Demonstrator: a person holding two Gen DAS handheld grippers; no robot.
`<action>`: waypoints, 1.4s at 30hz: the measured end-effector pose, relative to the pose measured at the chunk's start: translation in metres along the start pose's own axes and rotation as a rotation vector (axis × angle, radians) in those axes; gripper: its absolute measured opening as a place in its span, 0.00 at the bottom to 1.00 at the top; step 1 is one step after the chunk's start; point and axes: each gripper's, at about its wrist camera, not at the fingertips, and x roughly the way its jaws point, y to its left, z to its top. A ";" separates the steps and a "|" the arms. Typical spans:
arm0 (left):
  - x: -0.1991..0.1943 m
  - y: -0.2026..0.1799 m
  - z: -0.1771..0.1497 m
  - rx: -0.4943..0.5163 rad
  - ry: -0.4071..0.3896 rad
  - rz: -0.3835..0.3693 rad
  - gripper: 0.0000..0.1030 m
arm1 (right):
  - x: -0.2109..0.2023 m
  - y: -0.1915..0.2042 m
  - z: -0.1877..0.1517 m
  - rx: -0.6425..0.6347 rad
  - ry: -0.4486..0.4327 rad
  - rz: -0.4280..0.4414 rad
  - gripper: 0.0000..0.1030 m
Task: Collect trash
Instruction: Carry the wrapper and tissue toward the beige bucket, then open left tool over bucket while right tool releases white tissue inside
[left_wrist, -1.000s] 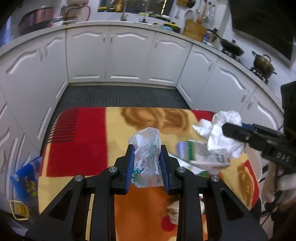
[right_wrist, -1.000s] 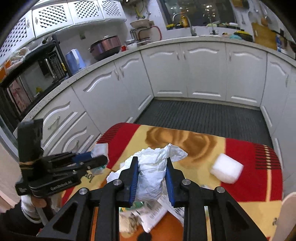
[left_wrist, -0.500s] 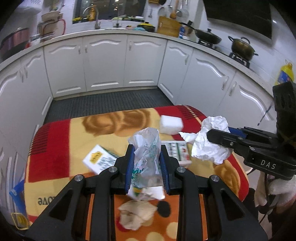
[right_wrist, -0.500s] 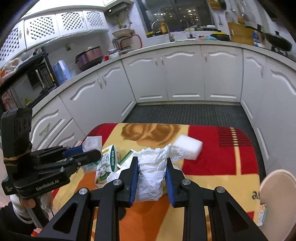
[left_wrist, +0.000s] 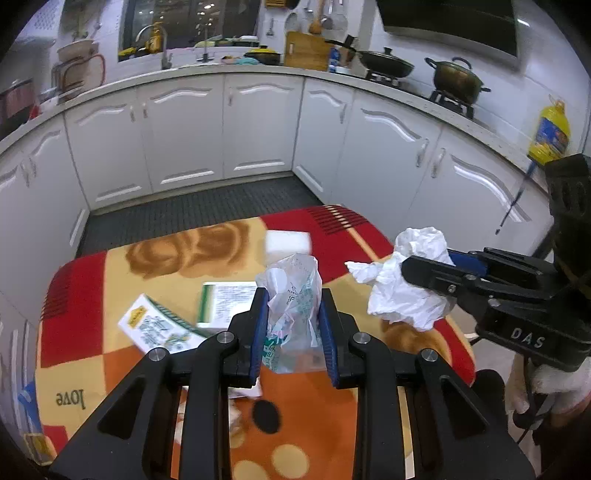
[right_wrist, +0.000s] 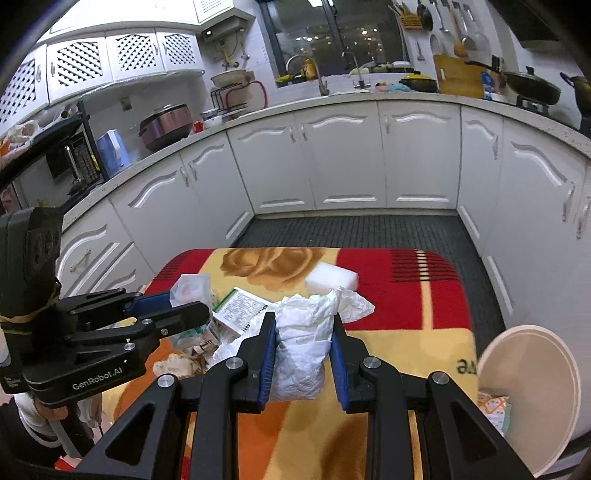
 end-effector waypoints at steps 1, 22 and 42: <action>0.000 -0.005 0.001 0.007 -0.001 -0.005 0.24 | -0.003 -0.003 -0.002 0.000 -0.002 -0.010 0.25; 0.044 -0.135 0.016 0.159 0.048 -0.103 0.24 | -0.078 -0.116 -0.050 0.139 -0.033 -0.222 0.25; 0.124 -0.216 0.021 0.175 0.166 -0.195 0.24 | -0.096 -0.210 -0.092 0.319 0.007 -0.346 0.25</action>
